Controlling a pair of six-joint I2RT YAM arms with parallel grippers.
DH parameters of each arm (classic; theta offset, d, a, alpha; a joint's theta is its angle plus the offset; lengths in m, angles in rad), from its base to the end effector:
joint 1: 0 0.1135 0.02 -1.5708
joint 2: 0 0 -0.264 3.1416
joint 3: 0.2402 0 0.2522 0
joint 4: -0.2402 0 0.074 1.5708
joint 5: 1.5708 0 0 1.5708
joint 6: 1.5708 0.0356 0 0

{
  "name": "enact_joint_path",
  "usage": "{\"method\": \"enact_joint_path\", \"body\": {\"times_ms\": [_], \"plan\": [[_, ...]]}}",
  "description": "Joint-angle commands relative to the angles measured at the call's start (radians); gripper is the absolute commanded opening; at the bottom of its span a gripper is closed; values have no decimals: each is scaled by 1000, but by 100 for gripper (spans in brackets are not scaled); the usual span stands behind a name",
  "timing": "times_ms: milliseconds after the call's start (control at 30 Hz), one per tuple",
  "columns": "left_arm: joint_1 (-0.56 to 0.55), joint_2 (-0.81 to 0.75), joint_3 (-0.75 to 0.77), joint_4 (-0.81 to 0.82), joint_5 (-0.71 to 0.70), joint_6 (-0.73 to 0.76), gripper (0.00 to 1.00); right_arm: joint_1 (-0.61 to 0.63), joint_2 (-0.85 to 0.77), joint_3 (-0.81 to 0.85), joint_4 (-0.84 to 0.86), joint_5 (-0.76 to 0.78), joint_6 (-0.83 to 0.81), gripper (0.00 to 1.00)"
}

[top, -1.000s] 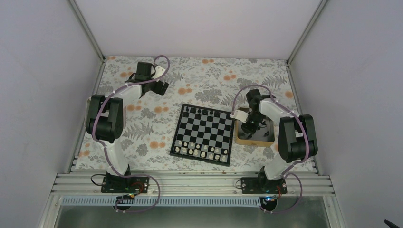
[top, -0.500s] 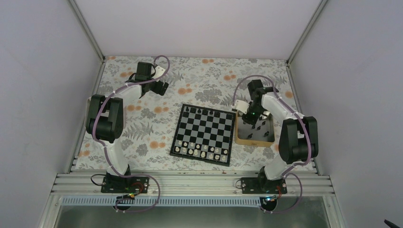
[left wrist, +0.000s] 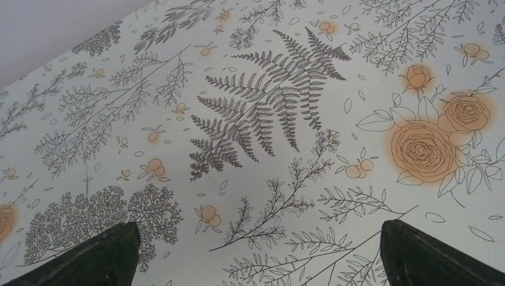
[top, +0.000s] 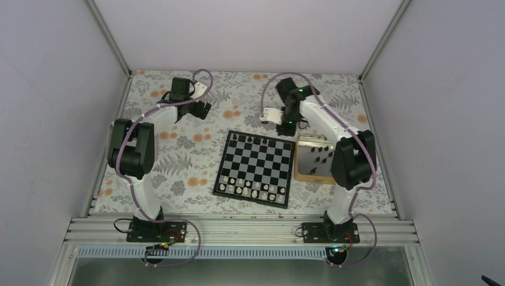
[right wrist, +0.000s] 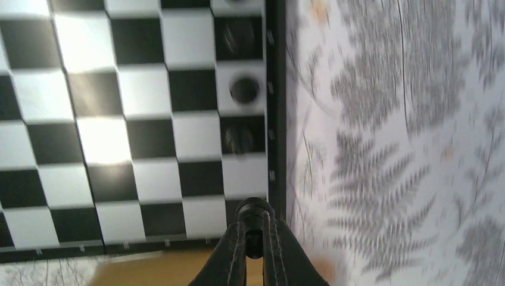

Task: Set up the chess pieces on the board
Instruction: Place the chess piece on the chessboard.

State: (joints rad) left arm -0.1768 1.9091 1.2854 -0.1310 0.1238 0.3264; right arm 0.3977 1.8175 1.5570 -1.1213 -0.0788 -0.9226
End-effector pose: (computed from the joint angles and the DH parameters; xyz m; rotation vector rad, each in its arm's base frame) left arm 0.4138 -0.0784 0.1933 0.6374 2.2300 -0.0684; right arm 0.3282 0.1409 0.2568 -1.8106 2.3144 0.0396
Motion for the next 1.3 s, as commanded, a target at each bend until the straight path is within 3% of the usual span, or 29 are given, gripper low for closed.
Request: {"method": "enact_joint_path", "body": {"times_ms": [0, 467, 1267], "plan": [[-1, -5, 33, -12, 2, 9, 100, 93, 103, 150, -76, -87, -33, 4], [-1, -17, 36, -18, 11, 20, 100, 270, 405, 438, -103, -145, -76, 5], [10, -43, 3, -2, 29, 22, 100, 299, 520, 489, -52, -146, -70, 8]]}}
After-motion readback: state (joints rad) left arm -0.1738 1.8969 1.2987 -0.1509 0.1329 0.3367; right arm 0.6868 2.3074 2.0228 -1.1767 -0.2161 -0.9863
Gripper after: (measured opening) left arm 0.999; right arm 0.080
